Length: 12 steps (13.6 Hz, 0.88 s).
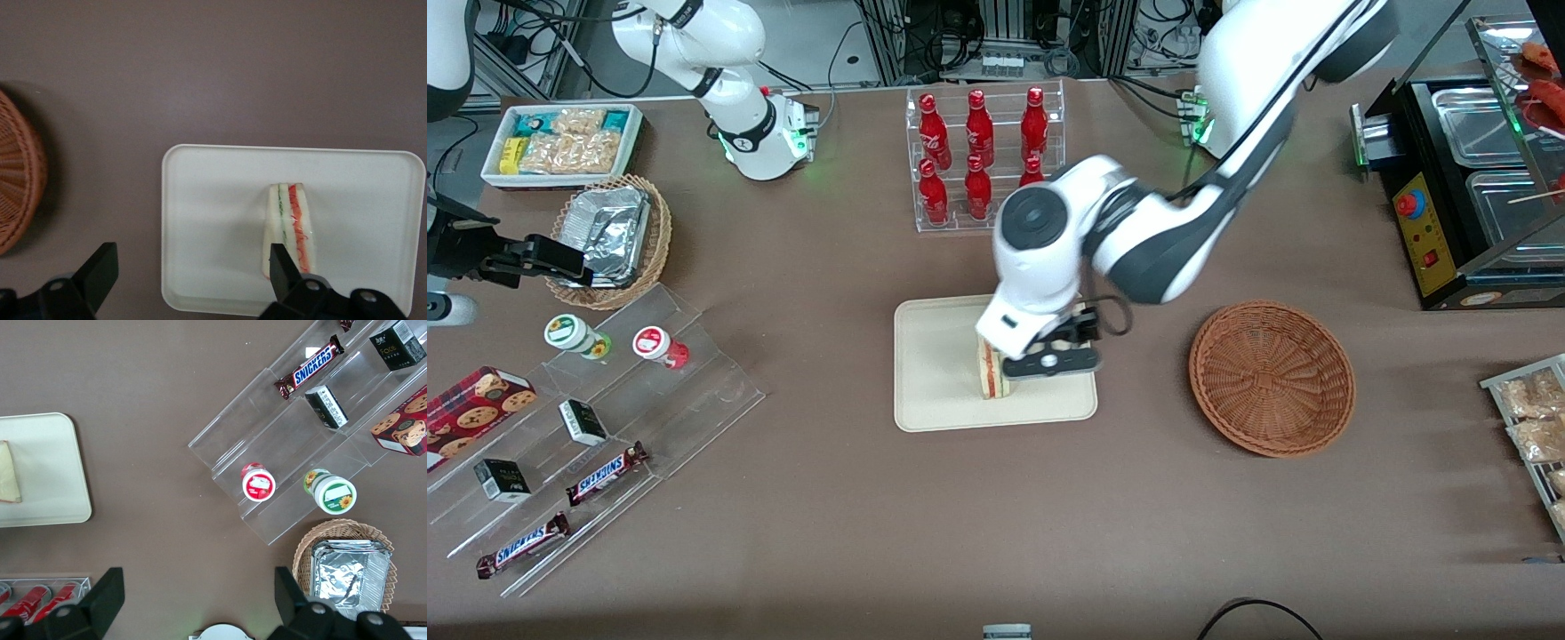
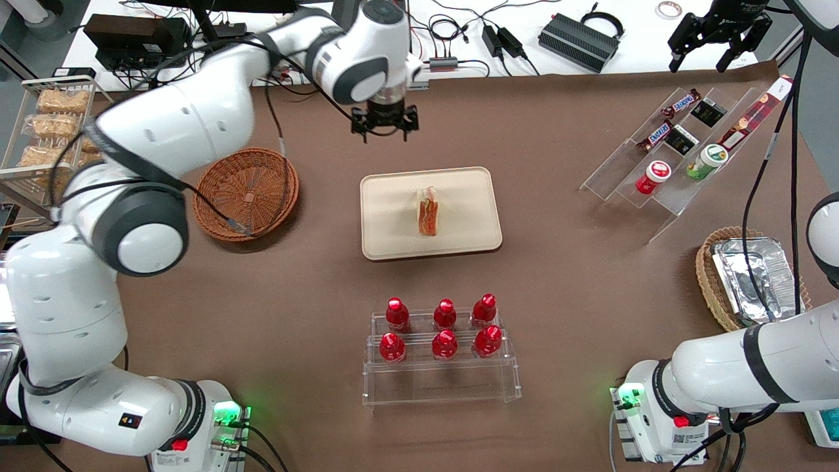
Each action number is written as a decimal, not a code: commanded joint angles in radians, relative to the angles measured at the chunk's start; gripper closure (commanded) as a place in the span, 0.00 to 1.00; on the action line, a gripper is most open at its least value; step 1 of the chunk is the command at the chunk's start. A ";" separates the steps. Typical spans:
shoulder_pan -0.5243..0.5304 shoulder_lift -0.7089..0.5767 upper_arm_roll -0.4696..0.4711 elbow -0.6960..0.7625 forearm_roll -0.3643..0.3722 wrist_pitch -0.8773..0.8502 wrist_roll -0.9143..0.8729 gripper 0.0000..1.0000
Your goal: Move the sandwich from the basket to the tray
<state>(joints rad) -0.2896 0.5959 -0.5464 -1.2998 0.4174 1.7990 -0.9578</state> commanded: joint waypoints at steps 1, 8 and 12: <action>0.097 -0.204 -0.001 -0.200 -0.078 0.008 0.069 0.00; 0.360 -0.487 0.006 -0.326 -0.307 -0.110 0.477 0.00; 0.460 -0.528 0.006 -0.331 -0.307 -0.162 0.597 0.00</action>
<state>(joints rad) 0.1276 0.1035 -0.5367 -1.5977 0.1303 1.6447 -0.4123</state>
